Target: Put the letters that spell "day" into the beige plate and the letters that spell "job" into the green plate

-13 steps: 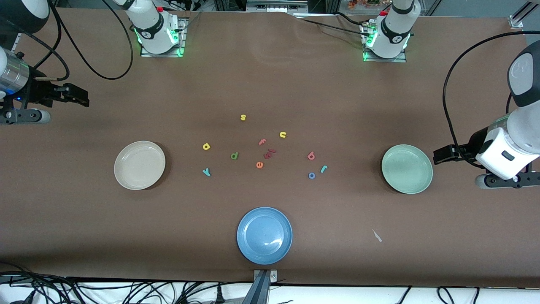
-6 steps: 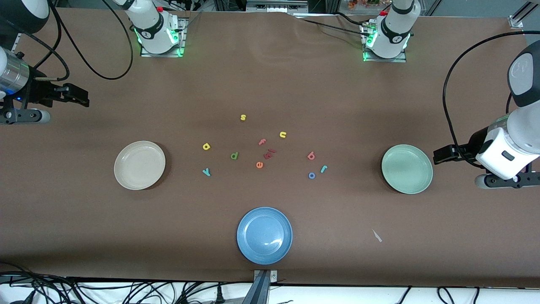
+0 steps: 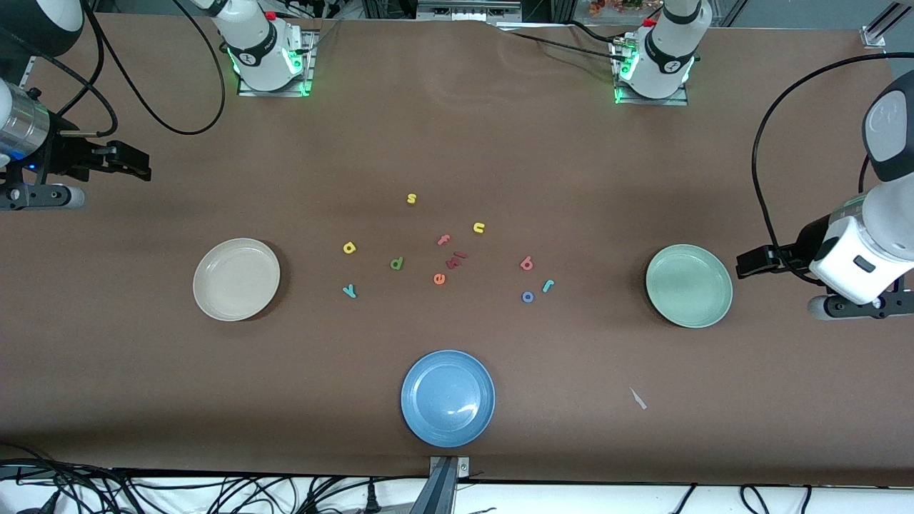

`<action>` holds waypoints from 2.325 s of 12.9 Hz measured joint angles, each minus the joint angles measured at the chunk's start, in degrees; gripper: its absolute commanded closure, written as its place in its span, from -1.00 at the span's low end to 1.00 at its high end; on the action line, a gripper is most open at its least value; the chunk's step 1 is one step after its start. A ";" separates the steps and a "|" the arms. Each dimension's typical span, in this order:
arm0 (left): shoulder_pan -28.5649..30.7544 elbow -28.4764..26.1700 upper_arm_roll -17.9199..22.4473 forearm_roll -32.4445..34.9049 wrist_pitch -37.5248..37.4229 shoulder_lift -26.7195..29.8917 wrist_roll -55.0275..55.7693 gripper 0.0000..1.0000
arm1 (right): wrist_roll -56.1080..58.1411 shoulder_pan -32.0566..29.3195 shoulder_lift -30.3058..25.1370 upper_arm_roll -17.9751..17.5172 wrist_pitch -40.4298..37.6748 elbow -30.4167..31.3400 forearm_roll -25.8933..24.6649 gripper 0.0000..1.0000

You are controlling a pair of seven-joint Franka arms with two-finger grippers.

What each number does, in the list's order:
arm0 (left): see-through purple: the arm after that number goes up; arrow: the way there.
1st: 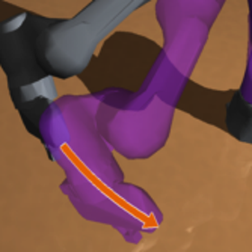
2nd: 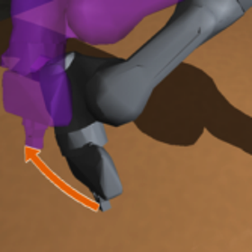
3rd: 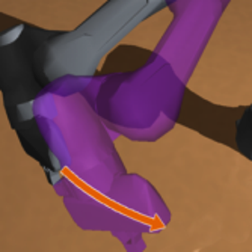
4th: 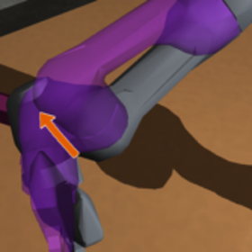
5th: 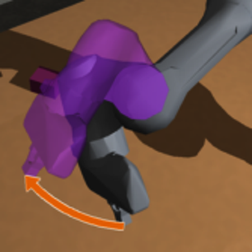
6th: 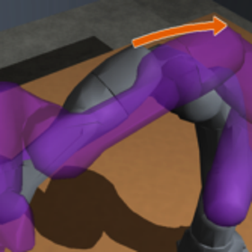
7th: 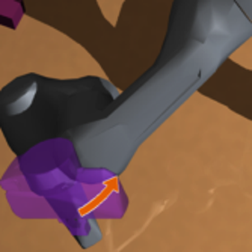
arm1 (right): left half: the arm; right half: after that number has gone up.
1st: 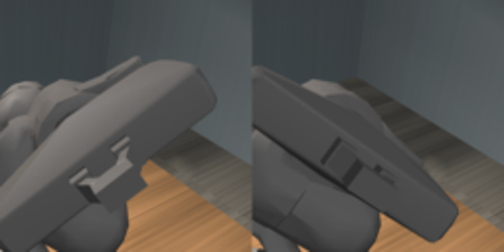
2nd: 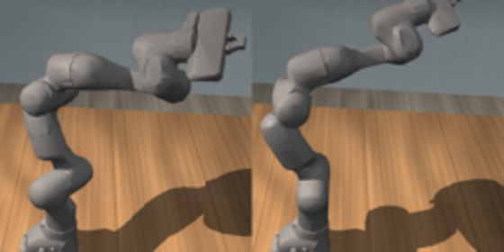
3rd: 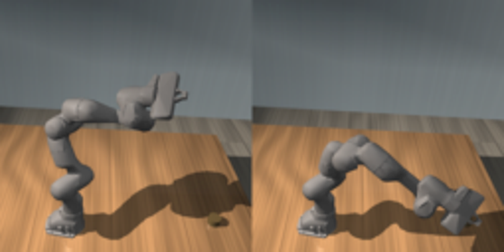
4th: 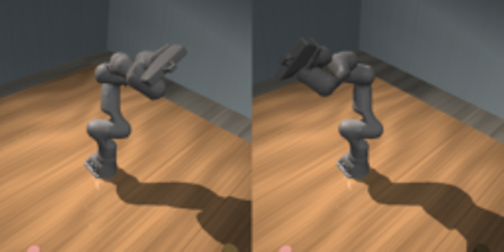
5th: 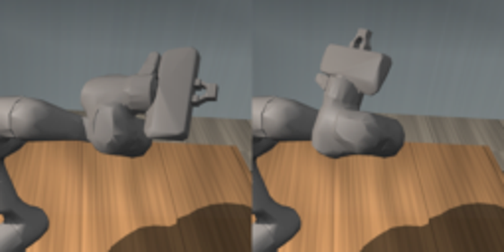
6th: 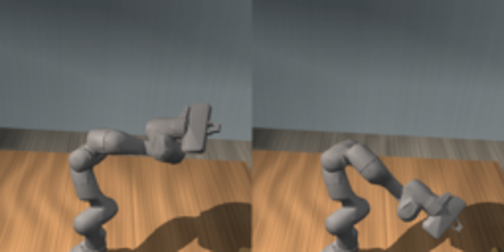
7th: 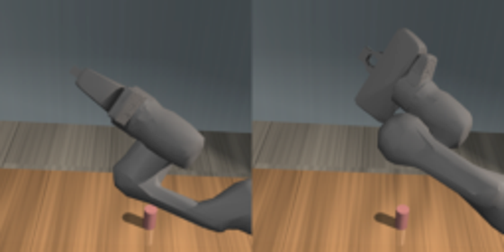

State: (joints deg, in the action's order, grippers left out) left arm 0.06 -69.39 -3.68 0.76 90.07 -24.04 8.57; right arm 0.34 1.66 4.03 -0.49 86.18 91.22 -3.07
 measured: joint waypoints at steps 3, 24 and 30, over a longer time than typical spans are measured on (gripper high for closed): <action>0.52 -0.04 0.10 0.00 0.08 -0.74 0.00 -1.00 | 0.00 0.00 0.00 0.00 0.00 0.00 0.00 -1.00; 1.38 0.19 0.08 0.20 0.71 -1.26 -9.85 -1.00 | 0.00 0.01 0.03 -0.02 0.00 0.00 0.00 -1.00; 0.98 -0.12 -0.19 0.20 0.71 -1.44 -9.91 -1.00 | 0.00 0.02 0.03 -0.08 0.00 0.00 0.00 -1.00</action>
State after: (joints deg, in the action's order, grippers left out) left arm 1.04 -69.51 -3.86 0.96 90.78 -25.47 -1.34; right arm 0.34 1.68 4.06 -0.56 86.18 91.22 -3.07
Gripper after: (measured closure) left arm 0.000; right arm 0.000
